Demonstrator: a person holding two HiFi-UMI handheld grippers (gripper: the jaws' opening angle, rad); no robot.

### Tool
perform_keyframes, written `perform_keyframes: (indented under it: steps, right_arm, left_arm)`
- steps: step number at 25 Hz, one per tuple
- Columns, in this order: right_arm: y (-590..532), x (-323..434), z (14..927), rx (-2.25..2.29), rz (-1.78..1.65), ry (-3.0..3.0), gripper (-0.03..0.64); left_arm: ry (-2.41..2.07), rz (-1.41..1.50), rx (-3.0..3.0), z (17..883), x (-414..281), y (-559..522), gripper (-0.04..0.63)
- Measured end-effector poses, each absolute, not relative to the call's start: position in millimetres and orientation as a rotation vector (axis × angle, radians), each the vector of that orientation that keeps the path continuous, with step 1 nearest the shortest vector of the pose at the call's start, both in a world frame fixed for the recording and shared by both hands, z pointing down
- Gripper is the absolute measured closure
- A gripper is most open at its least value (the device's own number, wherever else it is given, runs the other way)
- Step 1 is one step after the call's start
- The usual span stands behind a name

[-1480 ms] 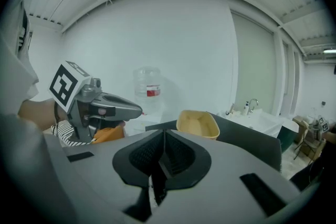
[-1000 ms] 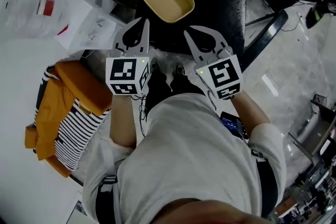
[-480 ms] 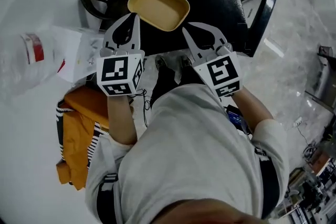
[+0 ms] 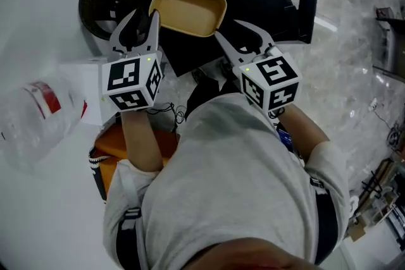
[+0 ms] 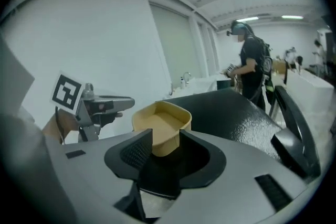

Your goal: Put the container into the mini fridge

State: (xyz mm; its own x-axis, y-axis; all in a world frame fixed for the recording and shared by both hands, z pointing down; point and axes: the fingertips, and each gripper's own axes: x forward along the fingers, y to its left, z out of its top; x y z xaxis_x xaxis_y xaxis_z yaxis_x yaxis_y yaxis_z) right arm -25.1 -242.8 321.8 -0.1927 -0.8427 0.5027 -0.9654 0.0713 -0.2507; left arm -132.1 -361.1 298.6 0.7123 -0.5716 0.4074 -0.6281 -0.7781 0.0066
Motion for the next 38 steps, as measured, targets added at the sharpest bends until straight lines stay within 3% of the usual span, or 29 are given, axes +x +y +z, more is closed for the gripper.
perform_keyframes:
  steps: [9,17,30,38]
  right_arm:
    - [-242,-25,339,2.112,1.193,-1.862,0.434]
    - [-250,-17,347,2.199,1.316,-1.764,0.436]
    - [-257,-15,353,2.149,1.238,-1.712,0.508]
    - [-245,-5,338,2.144,1.117,-1.727,0.532]
  left_arm:
    - [-0.669,0.824,2.747,328,-117,-373,0.453]
    - [-0.525,0.894,2.672,348,-104,-372,0.453]
    - [-0.472,0.861,2.731,350,-107,-359,0.455]
    - [-0.64,0.779,2.75,333,-112,-347,0.528]
